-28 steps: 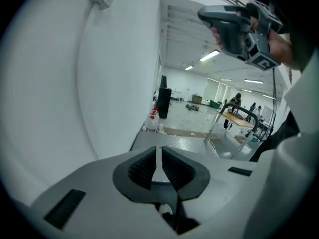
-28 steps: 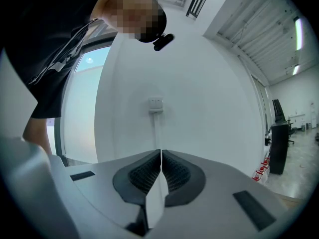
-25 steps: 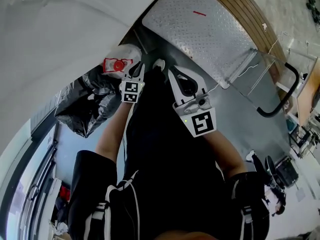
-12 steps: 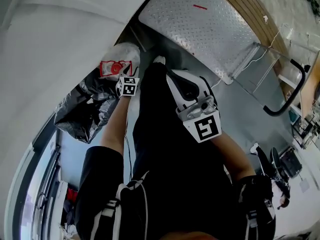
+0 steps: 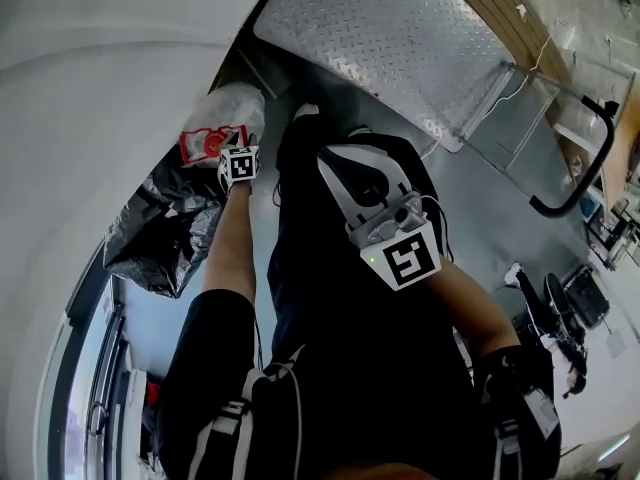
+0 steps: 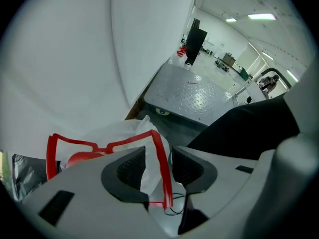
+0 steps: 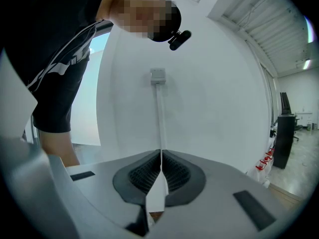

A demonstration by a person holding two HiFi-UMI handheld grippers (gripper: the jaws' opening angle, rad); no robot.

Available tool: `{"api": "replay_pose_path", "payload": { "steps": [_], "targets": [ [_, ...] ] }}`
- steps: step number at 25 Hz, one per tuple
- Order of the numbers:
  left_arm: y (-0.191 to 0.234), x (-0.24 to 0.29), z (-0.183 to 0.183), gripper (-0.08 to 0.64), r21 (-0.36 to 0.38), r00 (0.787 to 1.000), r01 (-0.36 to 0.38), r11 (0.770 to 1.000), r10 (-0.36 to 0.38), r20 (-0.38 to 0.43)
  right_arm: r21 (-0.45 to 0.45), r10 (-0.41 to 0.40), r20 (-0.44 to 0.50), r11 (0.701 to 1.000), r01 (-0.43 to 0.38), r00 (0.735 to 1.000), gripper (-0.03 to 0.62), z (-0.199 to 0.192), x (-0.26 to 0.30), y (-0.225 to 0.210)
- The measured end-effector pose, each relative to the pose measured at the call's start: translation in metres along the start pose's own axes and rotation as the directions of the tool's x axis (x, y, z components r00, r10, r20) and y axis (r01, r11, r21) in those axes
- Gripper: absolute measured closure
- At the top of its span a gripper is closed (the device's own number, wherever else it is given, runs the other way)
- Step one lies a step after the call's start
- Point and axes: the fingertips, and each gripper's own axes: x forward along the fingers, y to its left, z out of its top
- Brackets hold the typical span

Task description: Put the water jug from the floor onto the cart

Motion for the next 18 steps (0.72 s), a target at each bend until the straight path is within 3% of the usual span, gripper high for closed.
{"api": "replay_pose_path", "payload": {
  "steps": [3, 8, 13, 18],
  "targets": [
    [0.008, 0.012, 0.0, 0.407, 0.028, 1.0, -0.007, 1.0, 0.007, 0.0, 0.0, -0.009, -0.013, 1.0, 0.009, 1.0, 0.574, -0.01, -0.003, -0.003],
    [-0.005, 0.017, 0.0, 0.483, 0.051, 0.994, 0.044, 0.998, -0.038, -0.101, 0.004, -0.024, -0.03, 1.0, 0.024, 0.999, 0.573, -0.016, -0.012, -0.015],
    [-0.003, 0.004, -0.007, 0.514, -0.115, 0.989, 0.048, 0.992, -0.064, -0.136, 0.008, -0.033, -0.013, 0.999, 0.033, 0.999, 0.574, -0.002, -0.015, -0.022],
    [0.011, -0.022, -0.012, 0.512, -0.139, 0.985, 0.033, 0.99, -0.056, -0.164, 0.034, -0.047, 0.004, 0.998, 0.047, 0.999, 0.574, 0.018, -0.017, -0.028]
  ]
}}
